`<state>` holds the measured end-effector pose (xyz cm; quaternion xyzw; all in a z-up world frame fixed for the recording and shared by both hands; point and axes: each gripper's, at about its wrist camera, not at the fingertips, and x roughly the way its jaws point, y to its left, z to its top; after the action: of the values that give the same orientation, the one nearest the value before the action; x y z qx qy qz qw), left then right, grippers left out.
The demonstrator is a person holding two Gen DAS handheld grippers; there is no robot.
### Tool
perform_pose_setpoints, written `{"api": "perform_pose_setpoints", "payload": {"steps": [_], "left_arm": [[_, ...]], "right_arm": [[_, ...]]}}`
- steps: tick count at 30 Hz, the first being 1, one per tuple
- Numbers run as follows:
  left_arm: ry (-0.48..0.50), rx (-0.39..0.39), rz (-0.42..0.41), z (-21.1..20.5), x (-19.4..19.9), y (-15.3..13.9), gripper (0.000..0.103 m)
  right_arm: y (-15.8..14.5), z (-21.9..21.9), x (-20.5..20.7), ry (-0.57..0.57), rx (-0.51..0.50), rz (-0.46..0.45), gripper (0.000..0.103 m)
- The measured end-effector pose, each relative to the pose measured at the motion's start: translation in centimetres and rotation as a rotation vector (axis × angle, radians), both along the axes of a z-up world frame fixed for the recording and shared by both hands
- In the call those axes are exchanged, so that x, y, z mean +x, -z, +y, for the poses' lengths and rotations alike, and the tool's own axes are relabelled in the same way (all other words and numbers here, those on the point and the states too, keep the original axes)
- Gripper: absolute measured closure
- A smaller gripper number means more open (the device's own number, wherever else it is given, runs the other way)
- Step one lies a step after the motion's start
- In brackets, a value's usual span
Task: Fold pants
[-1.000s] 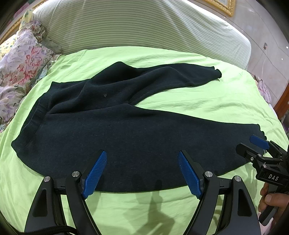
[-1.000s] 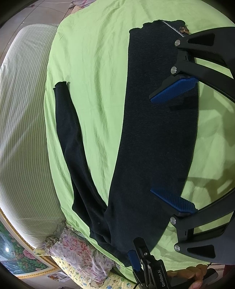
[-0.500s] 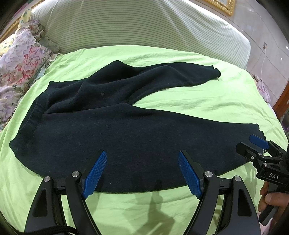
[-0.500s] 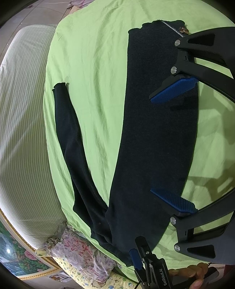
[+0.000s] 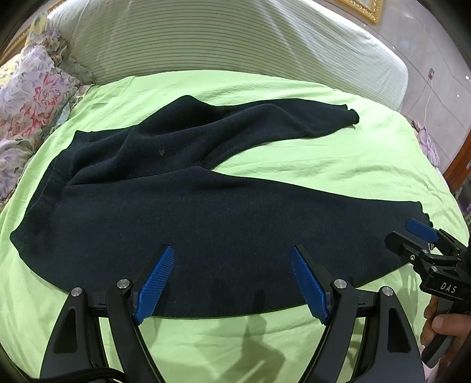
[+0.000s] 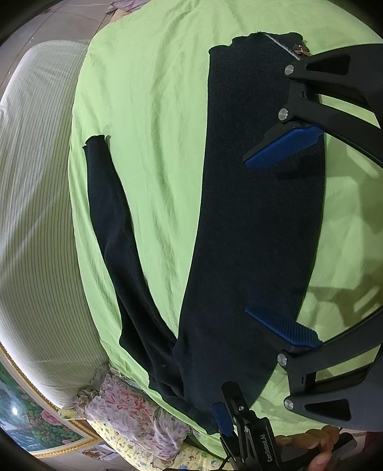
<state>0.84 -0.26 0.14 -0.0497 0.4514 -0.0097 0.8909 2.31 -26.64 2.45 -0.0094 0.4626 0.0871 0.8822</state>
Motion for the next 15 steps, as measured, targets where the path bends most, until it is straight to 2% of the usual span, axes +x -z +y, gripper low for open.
{"api": "perform_pose_setpoints", "payload": {"steps": [15], "left_arm": [[0.023,-0.011,0.010,-0.3,1.4,-0.4,0.021]], "right_arm": [[-0.4,-0.4,0.7,0.013,0.013,-0.003,0.009]]}}
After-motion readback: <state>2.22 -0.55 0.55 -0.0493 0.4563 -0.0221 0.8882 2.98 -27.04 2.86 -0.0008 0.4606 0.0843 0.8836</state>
